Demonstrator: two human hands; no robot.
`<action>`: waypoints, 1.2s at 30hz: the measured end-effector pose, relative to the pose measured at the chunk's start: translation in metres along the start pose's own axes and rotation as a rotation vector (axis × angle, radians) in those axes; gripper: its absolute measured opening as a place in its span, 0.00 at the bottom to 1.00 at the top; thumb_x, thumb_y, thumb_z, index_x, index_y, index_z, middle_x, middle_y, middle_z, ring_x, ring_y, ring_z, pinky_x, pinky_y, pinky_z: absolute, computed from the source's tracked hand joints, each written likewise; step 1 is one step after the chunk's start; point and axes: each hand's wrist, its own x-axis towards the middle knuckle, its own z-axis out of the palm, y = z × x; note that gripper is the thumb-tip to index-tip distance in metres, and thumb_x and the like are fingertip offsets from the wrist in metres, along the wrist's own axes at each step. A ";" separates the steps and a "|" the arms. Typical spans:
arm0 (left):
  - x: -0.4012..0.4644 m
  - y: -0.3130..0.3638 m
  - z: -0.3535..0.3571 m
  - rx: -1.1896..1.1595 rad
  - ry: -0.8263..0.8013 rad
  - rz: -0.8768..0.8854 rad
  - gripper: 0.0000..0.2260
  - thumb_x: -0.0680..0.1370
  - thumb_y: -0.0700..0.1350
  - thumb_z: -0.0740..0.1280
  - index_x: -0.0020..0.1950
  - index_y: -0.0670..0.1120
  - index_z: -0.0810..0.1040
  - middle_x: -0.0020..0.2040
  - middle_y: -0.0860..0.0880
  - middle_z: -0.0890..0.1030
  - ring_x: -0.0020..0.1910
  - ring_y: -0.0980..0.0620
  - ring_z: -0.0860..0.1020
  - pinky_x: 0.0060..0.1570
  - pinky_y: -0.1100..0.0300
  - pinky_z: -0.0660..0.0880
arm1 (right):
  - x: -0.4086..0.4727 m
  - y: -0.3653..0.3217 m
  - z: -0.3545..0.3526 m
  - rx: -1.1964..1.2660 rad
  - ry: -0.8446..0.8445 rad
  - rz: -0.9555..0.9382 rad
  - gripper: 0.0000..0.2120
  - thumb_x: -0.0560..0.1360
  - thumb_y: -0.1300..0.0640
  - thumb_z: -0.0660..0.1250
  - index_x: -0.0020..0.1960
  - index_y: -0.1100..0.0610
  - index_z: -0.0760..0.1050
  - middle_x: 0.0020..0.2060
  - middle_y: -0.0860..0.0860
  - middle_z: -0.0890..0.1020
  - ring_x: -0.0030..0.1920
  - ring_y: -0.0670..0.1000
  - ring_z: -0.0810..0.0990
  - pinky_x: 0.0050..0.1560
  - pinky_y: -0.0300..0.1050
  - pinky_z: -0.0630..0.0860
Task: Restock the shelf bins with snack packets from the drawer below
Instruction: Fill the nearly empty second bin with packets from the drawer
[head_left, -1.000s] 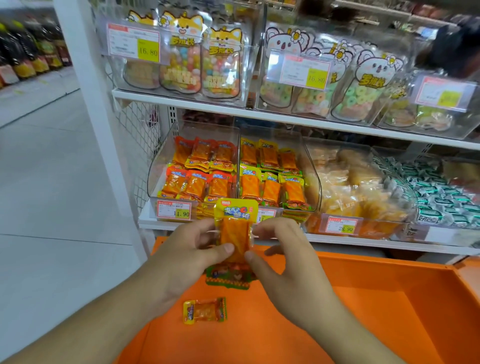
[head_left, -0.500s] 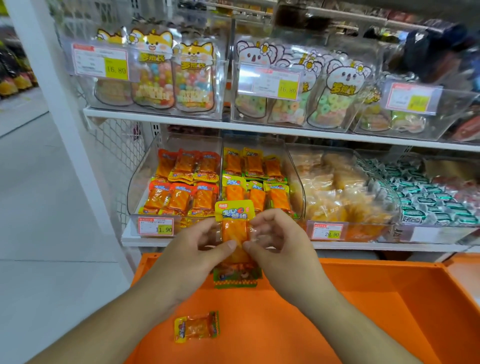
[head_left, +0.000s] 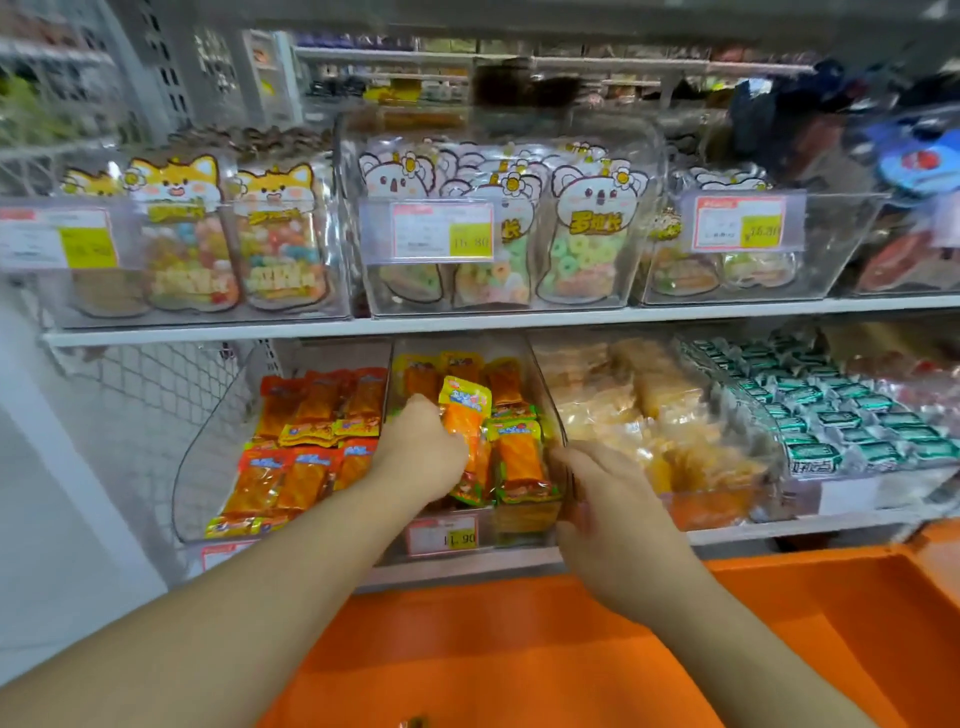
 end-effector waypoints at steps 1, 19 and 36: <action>0.004 0.001 0.005 0.022 0.001 -0.008 0.16 0.80 0.44 0.69 0.66 0.44 0.73 0.57 0.44 0.80 0.55 0.41 0.80 0.51 0.52 0.77 | 0.001 0.001 0.000 0.003 0.008 -0.003 0.32 0.71 0.59 0.69 0.74 0.46 0.69 0.71 0.41 0.70 0.72 0.48 0.64 0.70 0.37 0.63; -0.021 -0.006 0.032 0.269 0.098 0.216 0.25 0.80 0.51 0.71 0.76 0.53 0.68 0.70 0.44 0.72 0.69 0.40 0.72 0.65 0.46 0.74 | -0.005 0.011 0.003 0.031 0.042 -0.046 0.30 0.74 0.62 0.68 0.76 0.51 0.70 0.76 0.43 0.65 0.76 0.48 0.60 0.75 0.44 0.66; -0.030 -0.015 0.031 0.544 -0.066 0.275 0.25 0.84 0.56 0.58 0.82 0.57 0.60 0.82 0.50 0.60 0.81 0.44 0.53 0.78 0.44 0.54 | -0.018 0.005 0.012 -0.291 -0.061 -0.017 0.42 0.72 0.55 0.71 0.81 0.41 0.56 0.83 0.51 0.40 0.82 0.60 0.36 0.82 0.60 0.46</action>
